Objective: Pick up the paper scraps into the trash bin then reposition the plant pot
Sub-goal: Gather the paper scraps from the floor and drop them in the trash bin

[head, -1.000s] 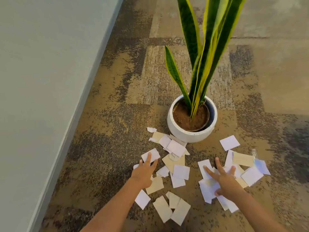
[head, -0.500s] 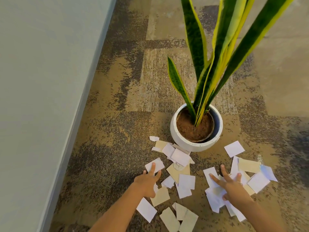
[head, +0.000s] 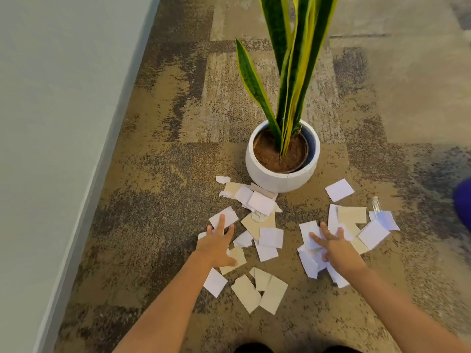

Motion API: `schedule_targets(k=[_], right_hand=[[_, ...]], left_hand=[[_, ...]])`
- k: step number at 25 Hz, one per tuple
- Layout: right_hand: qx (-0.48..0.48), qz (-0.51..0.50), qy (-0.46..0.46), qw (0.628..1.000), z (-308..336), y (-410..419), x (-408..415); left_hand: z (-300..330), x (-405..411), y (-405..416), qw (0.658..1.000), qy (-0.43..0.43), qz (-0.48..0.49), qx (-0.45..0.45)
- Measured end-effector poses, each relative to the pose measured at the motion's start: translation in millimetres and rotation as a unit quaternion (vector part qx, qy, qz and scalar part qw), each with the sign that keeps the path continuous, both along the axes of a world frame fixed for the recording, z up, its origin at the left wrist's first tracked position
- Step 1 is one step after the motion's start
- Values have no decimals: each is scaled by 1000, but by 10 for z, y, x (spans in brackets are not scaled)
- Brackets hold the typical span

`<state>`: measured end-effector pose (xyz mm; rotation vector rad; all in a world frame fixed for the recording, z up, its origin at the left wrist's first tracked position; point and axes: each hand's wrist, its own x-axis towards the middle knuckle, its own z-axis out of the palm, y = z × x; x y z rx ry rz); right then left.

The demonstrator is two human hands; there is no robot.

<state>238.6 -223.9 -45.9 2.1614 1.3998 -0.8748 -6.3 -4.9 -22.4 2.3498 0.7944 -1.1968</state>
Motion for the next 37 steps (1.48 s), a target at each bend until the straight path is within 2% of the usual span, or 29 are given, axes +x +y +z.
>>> schedule_targets(k=[4,9,12,15,16,18,21,25,28,30,33,37], right_hand=[[40,-55,21,997,-28,-42,-17],[125,-55,33,990,-49,-214,-16],[169,-52,39,983,-29,-319,1],[216,-52,26,975,33,-355,166],[212,-76,10,974,57,-336,279],[175,-187,-15,967,102,-285,557],[116,-335,17,935,152,-258,977],[46,-306,68,948,141,-353,1169],[76,-270,0,960,69,-444,1028],[132,-281,10,950,17,-501,968],[157,-329,93,927,-13,-532,954],[178,-360,109,909,85,-524,903]], left_hand=[[-84,25,-265,993,-42,107,3],[-100,211,-685,967,-97,229,52],[-79,376,-921,948,-106,283,102],[-71,484,-1037,939,-108,298,132],[-70,507,-1050,938,-109,301,136],[-62,547,-1052,936,-113,306,136],[-55,576,-1039,937,-115,305,128],[-50,571,-1029,942,-120,289,121],[-42,590,-1011,940,-148,292,98],[-8,612,-1012,928,-176,320,74],[81,635,-1038,899,-219,375,57],[298,731,-1081,836,-277,473,28]])
